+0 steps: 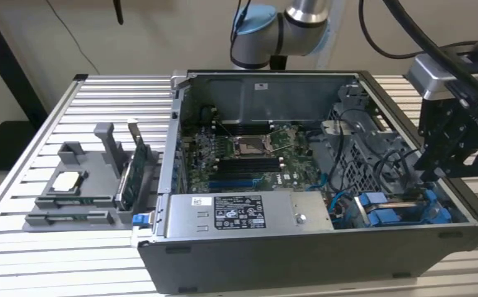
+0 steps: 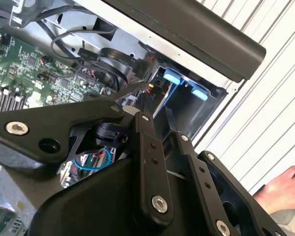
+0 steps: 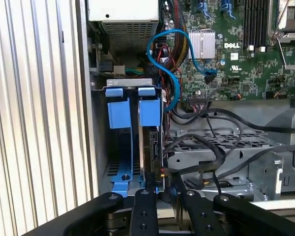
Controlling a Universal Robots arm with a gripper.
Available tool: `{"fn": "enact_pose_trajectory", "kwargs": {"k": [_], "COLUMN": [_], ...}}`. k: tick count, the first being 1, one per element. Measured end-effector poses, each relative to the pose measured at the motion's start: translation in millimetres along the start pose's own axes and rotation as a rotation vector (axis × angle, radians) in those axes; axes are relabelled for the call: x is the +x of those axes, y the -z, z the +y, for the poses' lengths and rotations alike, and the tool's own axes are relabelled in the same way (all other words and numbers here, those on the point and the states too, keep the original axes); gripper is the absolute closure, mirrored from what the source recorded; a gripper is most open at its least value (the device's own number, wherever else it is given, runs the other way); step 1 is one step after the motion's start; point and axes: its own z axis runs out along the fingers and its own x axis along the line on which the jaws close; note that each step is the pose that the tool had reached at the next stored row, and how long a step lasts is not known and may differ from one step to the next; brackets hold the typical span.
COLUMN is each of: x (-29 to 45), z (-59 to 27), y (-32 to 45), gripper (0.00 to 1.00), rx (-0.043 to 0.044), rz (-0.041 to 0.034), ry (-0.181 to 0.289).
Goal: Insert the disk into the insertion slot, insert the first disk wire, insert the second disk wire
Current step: 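Insert the first disk wire, then insert the second disk wire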
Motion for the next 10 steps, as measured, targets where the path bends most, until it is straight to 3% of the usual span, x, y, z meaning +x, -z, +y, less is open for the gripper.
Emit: {"fn": "enact_pose_trajectory", "kwargs": {"k": [5,8,10], "x": [-8.8,-12.7,-14.5], "z": [-3.7,-6.6,-8.0], "y": [-0.9,-1.4,-0.5], "gripper": [0.73,0.73,0.73], "rx": [-0.0086,-0.0211,-0.0346], "rz": [0.0035,0.0073,0.0105], "ry": [0.000,-0.001,-0.002]}}
